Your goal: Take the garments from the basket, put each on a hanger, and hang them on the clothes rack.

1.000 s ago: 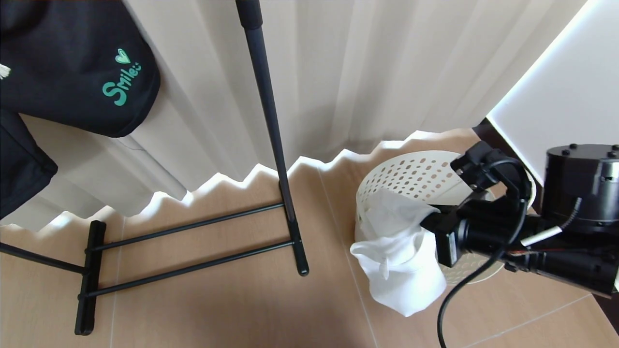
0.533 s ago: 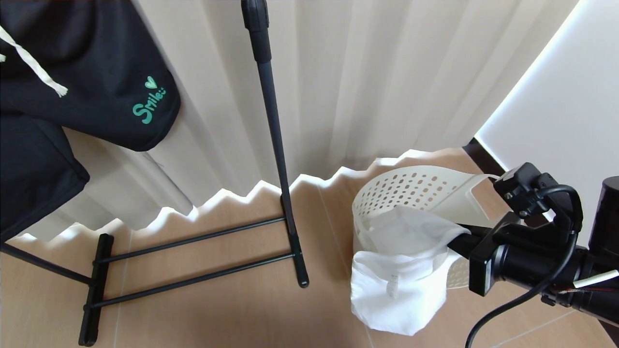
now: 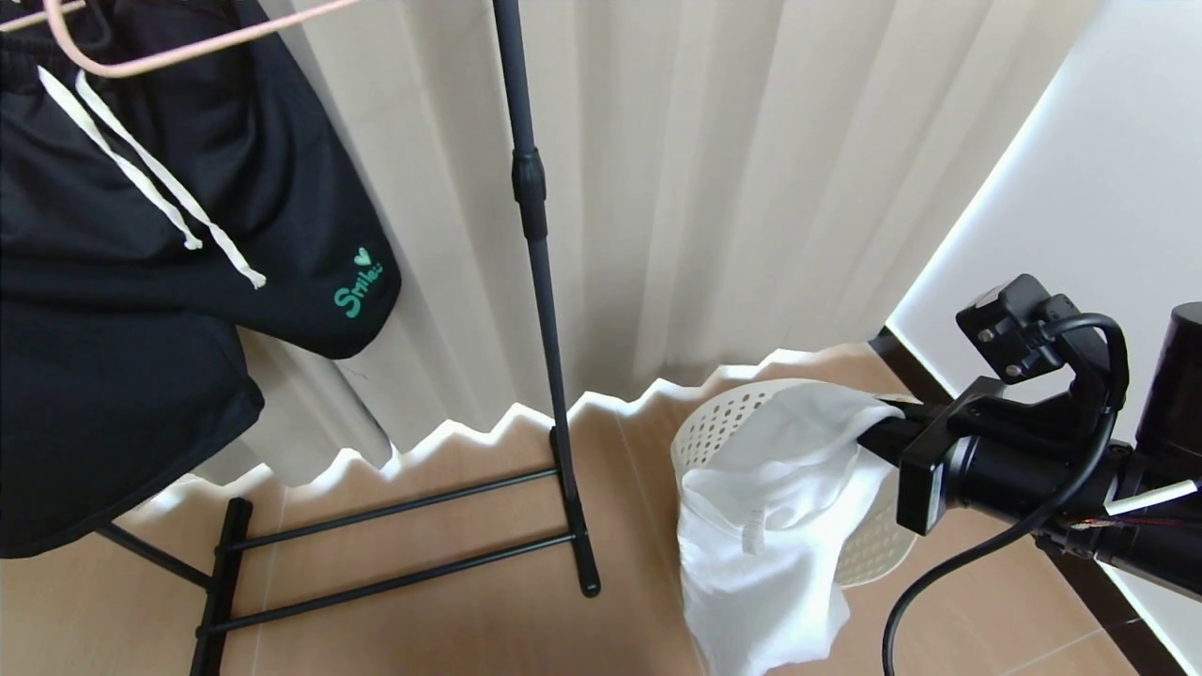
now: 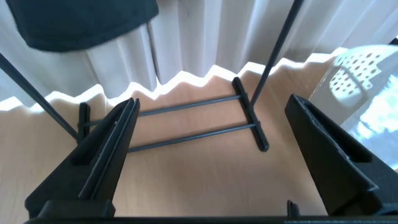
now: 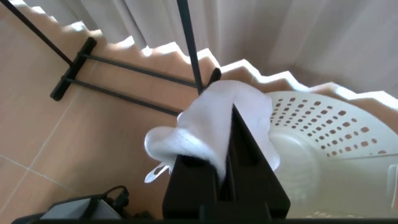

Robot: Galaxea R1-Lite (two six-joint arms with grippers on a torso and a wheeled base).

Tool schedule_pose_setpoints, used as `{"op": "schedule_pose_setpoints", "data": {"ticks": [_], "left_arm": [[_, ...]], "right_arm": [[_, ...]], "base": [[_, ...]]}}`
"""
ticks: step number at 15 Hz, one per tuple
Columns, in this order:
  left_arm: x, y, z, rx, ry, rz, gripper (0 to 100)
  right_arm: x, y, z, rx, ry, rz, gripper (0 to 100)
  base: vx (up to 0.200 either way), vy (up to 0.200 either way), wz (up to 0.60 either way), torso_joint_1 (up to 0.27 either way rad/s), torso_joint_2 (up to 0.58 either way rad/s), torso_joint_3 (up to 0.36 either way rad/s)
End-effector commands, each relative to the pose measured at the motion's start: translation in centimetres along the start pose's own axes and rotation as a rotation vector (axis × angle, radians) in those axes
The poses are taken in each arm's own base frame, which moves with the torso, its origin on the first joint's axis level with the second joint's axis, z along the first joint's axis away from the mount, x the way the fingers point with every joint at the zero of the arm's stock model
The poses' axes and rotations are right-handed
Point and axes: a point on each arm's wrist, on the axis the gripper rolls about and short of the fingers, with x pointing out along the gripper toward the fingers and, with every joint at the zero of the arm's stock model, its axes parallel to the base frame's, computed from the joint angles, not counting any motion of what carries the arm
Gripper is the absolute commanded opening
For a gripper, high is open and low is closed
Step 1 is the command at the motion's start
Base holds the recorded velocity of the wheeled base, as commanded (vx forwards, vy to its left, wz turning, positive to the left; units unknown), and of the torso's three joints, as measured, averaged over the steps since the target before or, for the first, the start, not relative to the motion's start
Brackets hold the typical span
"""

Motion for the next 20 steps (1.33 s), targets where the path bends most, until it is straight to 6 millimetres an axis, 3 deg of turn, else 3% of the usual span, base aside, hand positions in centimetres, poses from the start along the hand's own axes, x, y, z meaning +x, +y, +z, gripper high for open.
{"op": "schedule_pose_setpoints", "data": {"ticks": [1, 10, 20], "left_arm": [[0.0, 0.0, 0.0, 0.000, 0.002, 0.000, 100], [0.0, 0.0, 0.0, -0.003, 0.002, 0.003, 100], [0.0, 0.0, 0.0, -0.003, 0.002, 0.002, 100]], "right_arm": [[0.2, 0.0, 0.2, -0.003, -0.006, 0.002, 0], [0.6, 0.0, -0.4, 0.005, 0.023, 0.006, 0], [0.7, -0.1, -0.4, 0.007, 0.021, 0.003, 0]], "base": [[0.000, 0.000, 0.00, 0.110, -0.45, -0.163], [0.000, 0.000, 0.00, 0.141, -0.48, -0.131], [0.000, 0.000, 0.00, 0.209, -0.53, -0.164]]}}
